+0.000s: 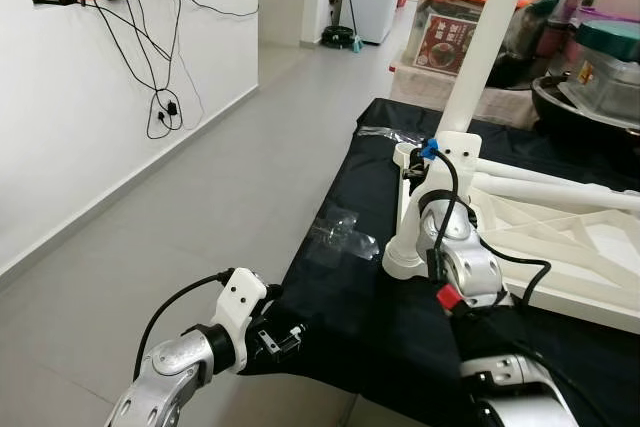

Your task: Building children table

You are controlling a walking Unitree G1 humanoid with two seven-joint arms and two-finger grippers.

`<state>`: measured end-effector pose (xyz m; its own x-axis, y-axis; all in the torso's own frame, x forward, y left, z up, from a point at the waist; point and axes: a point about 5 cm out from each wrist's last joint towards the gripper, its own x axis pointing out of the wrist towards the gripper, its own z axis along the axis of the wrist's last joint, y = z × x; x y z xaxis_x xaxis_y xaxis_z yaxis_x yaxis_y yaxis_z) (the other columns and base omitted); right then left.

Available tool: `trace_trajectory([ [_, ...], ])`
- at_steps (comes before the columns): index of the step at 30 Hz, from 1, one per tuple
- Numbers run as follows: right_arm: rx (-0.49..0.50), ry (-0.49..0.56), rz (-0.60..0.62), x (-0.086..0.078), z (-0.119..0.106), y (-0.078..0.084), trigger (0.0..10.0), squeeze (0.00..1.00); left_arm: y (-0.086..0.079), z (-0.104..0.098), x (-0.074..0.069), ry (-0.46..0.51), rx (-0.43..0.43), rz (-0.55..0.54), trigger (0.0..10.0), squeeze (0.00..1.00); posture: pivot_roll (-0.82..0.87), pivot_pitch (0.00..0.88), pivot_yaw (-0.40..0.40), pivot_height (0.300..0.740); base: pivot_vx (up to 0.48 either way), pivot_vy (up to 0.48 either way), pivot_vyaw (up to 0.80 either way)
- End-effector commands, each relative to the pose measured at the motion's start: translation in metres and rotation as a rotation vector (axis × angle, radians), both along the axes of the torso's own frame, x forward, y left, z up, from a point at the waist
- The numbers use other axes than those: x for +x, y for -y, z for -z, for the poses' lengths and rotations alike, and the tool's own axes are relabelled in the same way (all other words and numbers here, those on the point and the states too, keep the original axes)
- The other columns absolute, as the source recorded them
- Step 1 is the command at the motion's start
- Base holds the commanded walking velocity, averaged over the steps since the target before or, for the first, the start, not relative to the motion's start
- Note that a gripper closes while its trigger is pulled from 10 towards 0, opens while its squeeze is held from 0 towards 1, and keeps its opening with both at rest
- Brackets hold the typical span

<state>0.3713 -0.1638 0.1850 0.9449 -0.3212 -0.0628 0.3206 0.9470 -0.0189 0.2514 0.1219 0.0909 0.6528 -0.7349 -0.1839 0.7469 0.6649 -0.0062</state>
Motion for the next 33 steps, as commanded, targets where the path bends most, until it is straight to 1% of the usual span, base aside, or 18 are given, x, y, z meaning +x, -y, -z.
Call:
trace_trajectory([
  [1,0.000,-0.144,0.087,-0.008,0.036,0.018,10.0,0.72,0.002,0.002,0.001,0.000,0.011,0.006,10.0,0.00,0.04,0.000,-0.126,0.740,0.000,0.000,0.00],
  [2,0.019,-0.103,0.070,-0.007,0.029,0.018,10.0,1.00,0.003,0.002,0.000,-0.001,0.010,0.006,10.0,0.00,0.04,0.000,-0.126,0.740,0.000,0.000,0.00],
  [3,0.059,-0.067,0.020,-0.004,0.022,0.013,10.0,1.00,0.002,0.002,0.001,-0.001,0.010,0.005,10.0,0.00,0.04,0.000,-0.126,0.740,0.000,0.000,0.00],
  [4,0.086,-0.008,-0.066,0.001,0.010,0.010,10.0,0.00,0.002,0.002,0.001,-0.001,0.010,0.005,10.0,0.00,0.04,0.000,-0.126,0.740,0.000,0.000,0.00],
  [8,0.134,0.065,-0.224,0.007,-0.005,0.002,10.0,0.00,0.002,0.002,0.001,-0.001,0.010,0.004,10.0,0.00,0.04,0.000,-0.126,0.740,0.000,0.000,0.00],
  [10,0.146,0.148,-0.461,0.008,-0.022,-0.009,10.0,0.00,0.001,0.002,0.001,-0.001,0.011,0.003,10.0,0.00,0.04,0.000,-0.126,0.740,0.000,0.000,0.00],
  [11,0.146,0.148,-0.461,0.008,-0.022,-0.009,10.0,0.00,0.001,0.002,0.001,-0.001,0.011,0.003,10.0,0.00,0.04,0.000,-0.126,0.740,0.000,0.000,0.00],
  [12,0.149,0.191,-0.618,0.005,-0.031,-0.014,10.0,0.00,0.001,0.002,0.001,-0.001,0.011,0.003,10.0,0.00,0.04,0.000,-0.127,0.740,0.000,0.000,0.00],
  [13,0.149,0.191,-0.618,0.005,-0.031,-0.014,10.0,0.00,0.001,0.002,0.001,-0.001,0.011,0.003,10.0,0.00,0.04,0.000,-0.127,0.740,0.000,0.000,0.00],
  [15,0.126,0.235,-0.948,-0.010,-0.046,-0.022,10.0,0.00,0.001,0.002,0.001,0.000,0.011,0.003,10.0,0.00,0.04,0.000,-0.127,0.740,0.000,0.000,0.00],
  [17,0.126,0.235,-0.948,-0.010,-0.046,-0.022,10.0,0.00,0.001,0.002,0.001,0.000,0.011,0.003,10.0,0.00,0.04,0.000,-0.127,0.740,0.000,0.000,0.00],
  [20,0.093,0.222,-1.194,-0.027,-0.050,-0.030,10.0,0.00,0.001,0.002,0.001,0.000,0.012,0.003,10.0,0.00,0.04,0.000,-0.127,0.740,0.000,0.000,0.00],
  [21,0.093,0.222,-1.194,-0.027,-0.050,-0.030,10.0,0.00,0.001,0.002,0.001,0.000,0.012,0.003,10.0,0.00,0.04,0.000,-0.127,0.740,0.000,0.000,0.00],
  [22,0.047,0.177,-1.366,-0.039,-0.041,-0.039,8.7,0.00,0.001,0.002,0.001,0.000,0.015,0.004,10.0,0.00,0.05,0.000,-0.128,0.740,0.000,0.000,0.00],
  [26,0.037,0.166,-1.410,-0.042,-0.038,-0.041,8.7,0.00,0.000,0.002,0.001,0.000,0.016,0.003,10.0,0.00,0.05,0.000,-0.128,0.740,0.000,0.000,0.00],
  [27,0.026,0.150,-1.477,-0.047,-0.036,-0.042,4.2,0.00,0.000,0.002,0.000,0.000,0.017,0.003,10.0,0.00,0.05,0.000,-0.129,0.740,0.000,0.000,0.00],
  [31,0.005,0.121,-1.596,-0.056,-0.032,-0.039,4.8,0.00,-0.001,0.002,0.000,-0.003,0.018,0.004,10.0,0.00,0.05,0.000,-0.128,0.740,0.000,0.000,0.00],
  [33,-0.035,0.070,-1.703,-0.065,-0.028,-0.035,10.0,0.00,0.000,0.003,-0.001,-0.007,0.018,0.010,10.0,0.00,0.05,0.000,-0.127,0.740,0.000,0.000,0.00],
])
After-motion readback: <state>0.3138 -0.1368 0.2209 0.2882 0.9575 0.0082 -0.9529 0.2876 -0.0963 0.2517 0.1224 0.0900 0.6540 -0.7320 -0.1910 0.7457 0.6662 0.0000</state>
